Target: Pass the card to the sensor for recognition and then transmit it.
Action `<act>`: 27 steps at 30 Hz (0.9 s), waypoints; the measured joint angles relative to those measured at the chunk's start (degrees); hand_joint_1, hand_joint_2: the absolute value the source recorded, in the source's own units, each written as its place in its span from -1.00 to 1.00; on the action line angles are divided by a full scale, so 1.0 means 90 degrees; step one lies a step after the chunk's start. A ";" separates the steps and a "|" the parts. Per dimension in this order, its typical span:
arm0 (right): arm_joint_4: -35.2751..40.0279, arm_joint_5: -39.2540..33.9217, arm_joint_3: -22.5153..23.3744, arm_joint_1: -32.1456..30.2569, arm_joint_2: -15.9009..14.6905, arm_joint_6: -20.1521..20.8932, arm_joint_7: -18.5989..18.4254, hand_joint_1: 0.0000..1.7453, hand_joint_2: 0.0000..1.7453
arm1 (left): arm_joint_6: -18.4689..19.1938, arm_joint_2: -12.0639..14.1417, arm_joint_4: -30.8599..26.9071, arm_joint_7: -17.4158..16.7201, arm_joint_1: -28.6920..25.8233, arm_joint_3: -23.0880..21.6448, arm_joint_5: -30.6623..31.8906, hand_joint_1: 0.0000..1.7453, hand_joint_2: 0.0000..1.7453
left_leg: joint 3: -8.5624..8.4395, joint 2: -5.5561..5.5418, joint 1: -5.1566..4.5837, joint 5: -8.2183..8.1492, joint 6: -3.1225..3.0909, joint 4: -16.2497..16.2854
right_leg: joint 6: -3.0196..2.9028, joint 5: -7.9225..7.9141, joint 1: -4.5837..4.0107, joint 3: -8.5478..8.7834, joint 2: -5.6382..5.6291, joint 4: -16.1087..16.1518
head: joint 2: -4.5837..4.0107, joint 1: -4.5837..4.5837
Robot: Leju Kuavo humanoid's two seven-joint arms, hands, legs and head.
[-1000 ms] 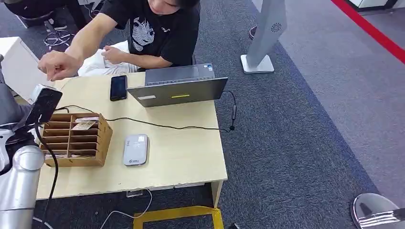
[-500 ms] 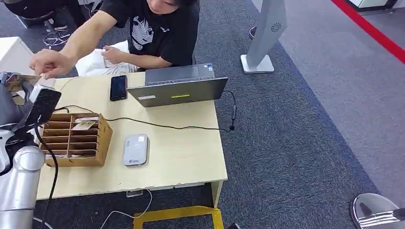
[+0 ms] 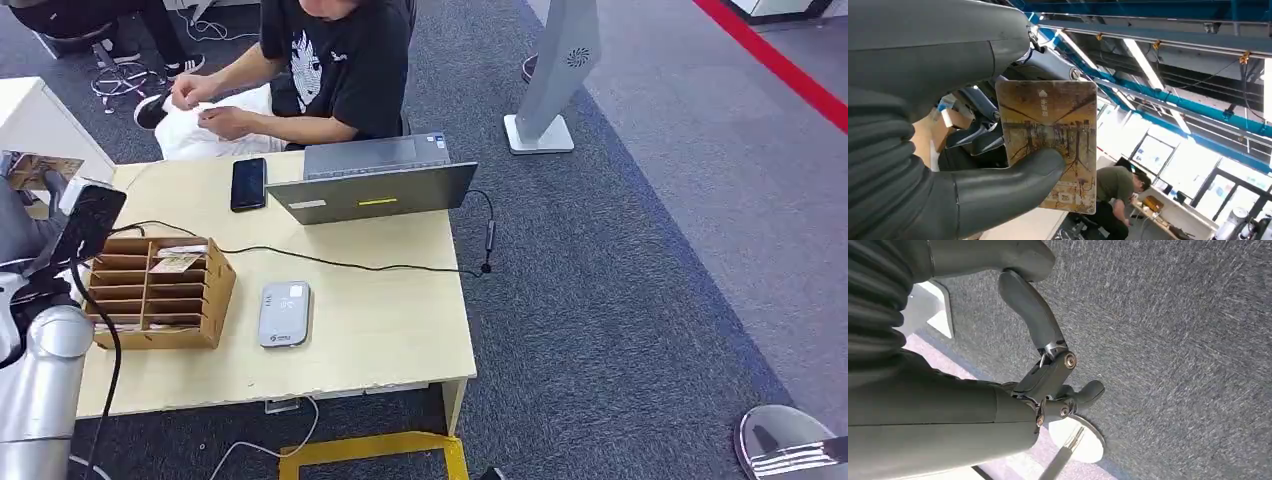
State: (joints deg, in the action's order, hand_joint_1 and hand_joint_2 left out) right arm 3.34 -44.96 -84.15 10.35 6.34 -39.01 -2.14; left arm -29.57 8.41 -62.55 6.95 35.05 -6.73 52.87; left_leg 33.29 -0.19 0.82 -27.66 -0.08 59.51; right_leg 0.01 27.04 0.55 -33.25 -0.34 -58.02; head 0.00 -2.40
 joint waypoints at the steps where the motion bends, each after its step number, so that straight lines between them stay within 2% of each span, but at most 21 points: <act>1: -0.0007 -0.0002 0.0000 0.0001 0.0000 0.0000 0.0000 -1.00 1.00 | 0.0002 -0.0002 0.0000 -0.0007 -0.0004 -0.0002 -0.0037 1.00 1.00 | 0.0000 0.0000 0.0000 0.0000 0.0000 0.0000 | 0.0000 0.0000 0.0000 0.0000 0.0000 0.0000 | 0.0000 0.0000; 4: -0.0041 -0.0024 0.0000 0.0004 0.0000 0.0000 0.0032 -1.00 1.00 | 0.0022 -0.0034 -0.0029 0.0121 -0.0114 -0.0007 -0.0220 1.00 1.00 | -0.0001 0.0000 -0.0001 0.0000 0.0000 0.0000 | 0.0000 0.0000 0.0001 0.0000 0.0000 0.0001 | 0.0000 0.0000; 7: -0.0051 -0.0087 0.0000 0.0005 0.0000 0.0000 0.0048 -1.00 1.00 | 0.0131 -0.0172 -0.0255 0.0370 -0.0492 -0.0146 -0.0325 1.00 1.00 | -0.0001 0.0001 -0.0004 -0.0001 -0.0001 0.0000 | 0.0001 0.0001 0.0004 0.0000 -0.0001 0.0002 | 0.0000 0.0002; 13: -0.0097 -0.0216 0.0000 0.0014 0.0012 0.0000 0.0117 -1.00 1.00 | 0.0182 -0.0595 -0.0989 0.0700 -0.1770 -0.1011 -0.0374 1.00 1.00 | 0.0003 0.0002 -0.0013 -0.0013 -0.0018 0.0000 | 0.0010 0.0007 0.0013 0.0000 -0.0001 0.0008 | 0.0000 -0.0002; 18: -0.0107 -0.0318 0.0000 0.0010 0.0015 0.0000 0.0129 -1.00 1.00 | 0.0262 -0.0760 -0.1341 0.0580 -0.2455 -0.1653 -0.0644 1.00 1.00 | 0.0003 0.0002 -0.0016 -0.0016 -0.0023 0.0000 | 0.0012 0.0009 0.0016 -0.0002 0.0000 0.0008 | 0.0000 -0.0002; 22: -0.0148 -0.0428 0.0000 -0.0001 0.0046 0.0000 0.0214 -1.00 1.00 | 0.0432 -0.0801 -0.1384 0.0398 -0.2804 -0.1761 -0.0942 1.00 1.00 | 0.0003 0.0002 -0.0012 -0.0016 -0.0023 -0.0002 | 0.0011 0.0009 0.0016 -0.0002 0.0000 0.0008 | 0.0000 -0.0002; 27: -0.0202 -0.0551 0.0000 -0.0008 0.0068 0.0000 0.0262 -1.00 1.00 | 0.0352 -0.0765 -0.1195 0.0223 -0.3060 -0.1758 -0.0901 1.00 1.00 | 0.0004 0.0000 -0.0011 -0.0015 -0.0022 -0.0004 | 0.0011 0.0010 0.0015 -0.0002 0.0001 0.0006 | 0.0000 -0.0002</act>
State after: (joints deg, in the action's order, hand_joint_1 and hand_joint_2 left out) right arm 1.53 -49.92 -84.15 10.28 6.95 -39.01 0.22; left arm -26.40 1.53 -73.31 8.96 7.50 -22.56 44.76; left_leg 33.32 -0.19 0.72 -27.79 -0.28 59.48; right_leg 0.10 27.13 0.69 -33.27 -0.33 -57.97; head 0.00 -2.43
